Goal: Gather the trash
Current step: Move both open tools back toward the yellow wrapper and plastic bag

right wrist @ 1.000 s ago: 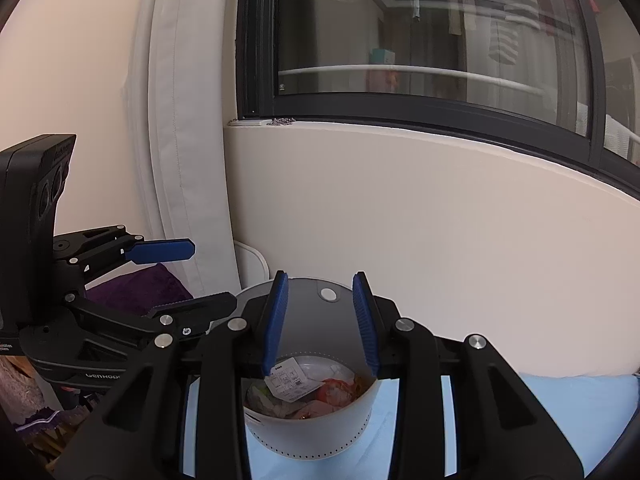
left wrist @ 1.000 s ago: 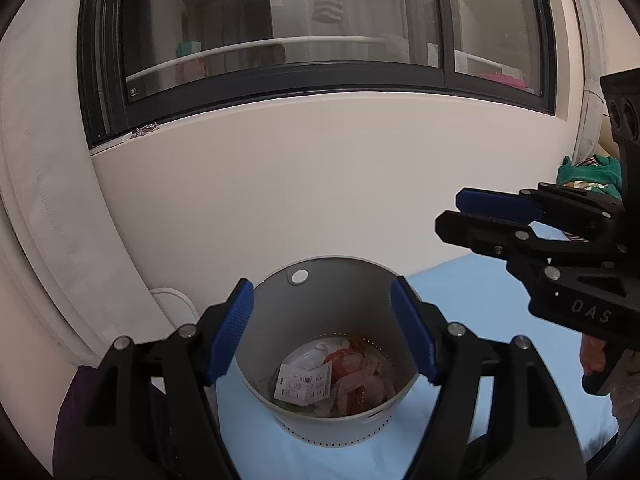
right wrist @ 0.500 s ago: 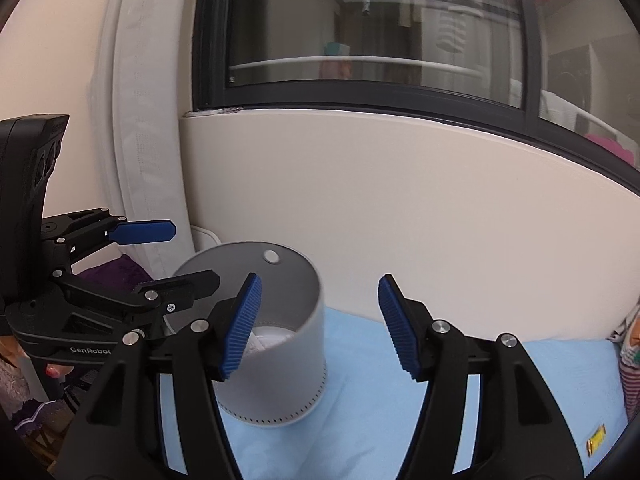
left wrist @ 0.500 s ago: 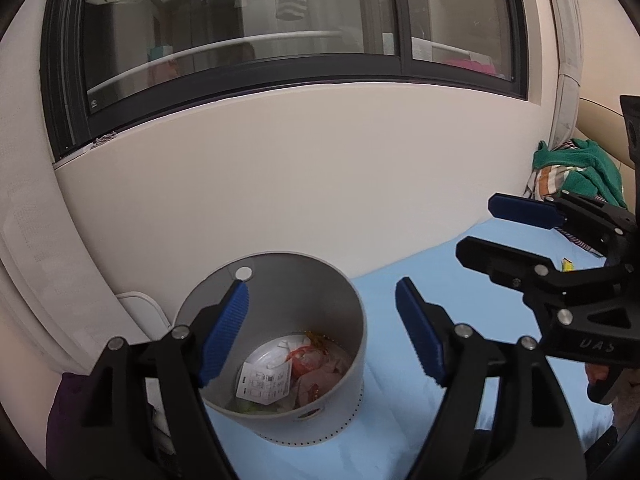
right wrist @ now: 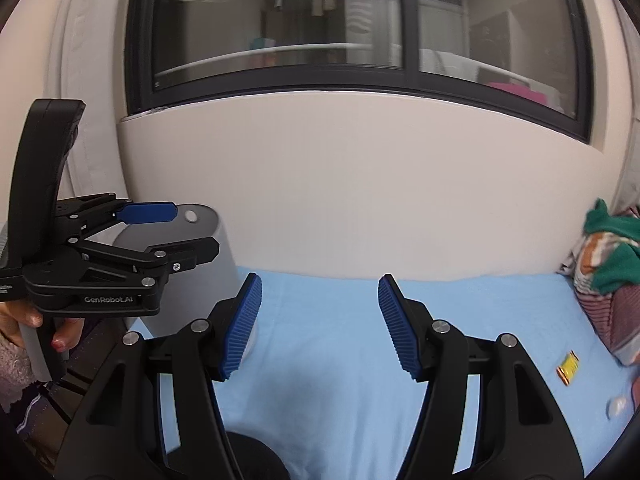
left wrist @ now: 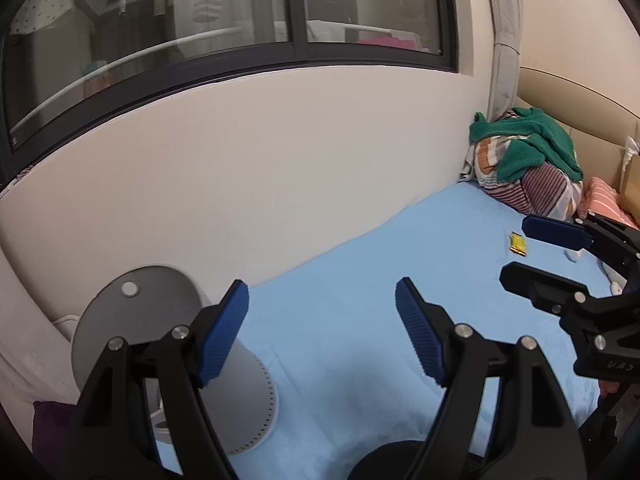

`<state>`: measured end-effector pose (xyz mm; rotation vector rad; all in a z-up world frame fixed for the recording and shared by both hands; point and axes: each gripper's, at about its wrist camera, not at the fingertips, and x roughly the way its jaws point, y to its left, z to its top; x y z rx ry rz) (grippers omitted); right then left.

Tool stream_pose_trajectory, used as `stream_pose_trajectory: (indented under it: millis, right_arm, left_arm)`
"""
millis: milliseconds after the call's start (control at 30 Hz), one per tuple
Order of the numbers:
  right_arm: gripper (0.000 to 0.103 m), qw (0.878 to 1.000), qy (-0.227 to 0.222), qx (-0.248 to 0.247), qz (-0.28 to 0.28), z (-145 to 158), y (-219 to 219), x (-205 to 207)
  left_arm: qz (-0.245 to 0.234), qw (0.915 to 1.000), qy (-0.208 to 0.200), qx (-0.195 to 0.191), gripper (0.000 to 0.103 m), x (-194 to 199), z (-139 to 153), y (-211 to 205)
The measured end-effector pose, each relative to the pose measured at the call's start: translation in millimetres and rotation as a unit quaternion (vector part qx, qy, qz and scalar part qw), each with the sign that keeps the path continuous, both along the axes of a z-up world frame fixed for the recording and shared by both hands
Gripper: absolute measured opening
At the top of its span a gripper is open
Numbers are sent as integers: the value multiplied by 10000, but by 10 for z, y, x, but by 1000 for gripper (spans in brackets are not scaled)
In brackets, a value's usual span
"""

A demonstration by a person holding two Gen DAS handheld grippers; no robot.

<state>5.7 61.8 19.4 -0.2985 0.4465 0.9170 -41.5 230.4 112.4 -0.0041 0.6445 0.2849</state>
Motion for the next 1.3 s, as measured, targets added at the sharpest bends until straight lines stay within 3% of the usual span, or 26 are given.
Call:
stream_pose_trajectory:
  millis: [167, 300, 667, 967, 1300]
  right_arm:
    - [60, 9966, 31, 43, -827, -68, -696, 199]
    - [68, 9858, -59, -17, -1676, -151, -1272, 295]
    - [78, 9269, -35, 11, -3753, -351, -2747, 386]
    - [78, 8956, 194, 27, -4445, -581, -3506, 388]
    - [78, 8801, 283, -91, -4739, -781, -3919, 798]
  left_arm:
    - [-486, 9988, 102, -44, 76, 319, -172, -538]
    - [-897, 9958, 182, -92, 76, 585, -301, -1022]
    - [-1852, 9818, 379, -209, 77, 1058, -538, -2317]
    - [-2180, 9734, 646, -286, 77, 1343, -798, -2919]
    - [-2381, 9668, 872, -306, 77, 1802, -1105, -3273]
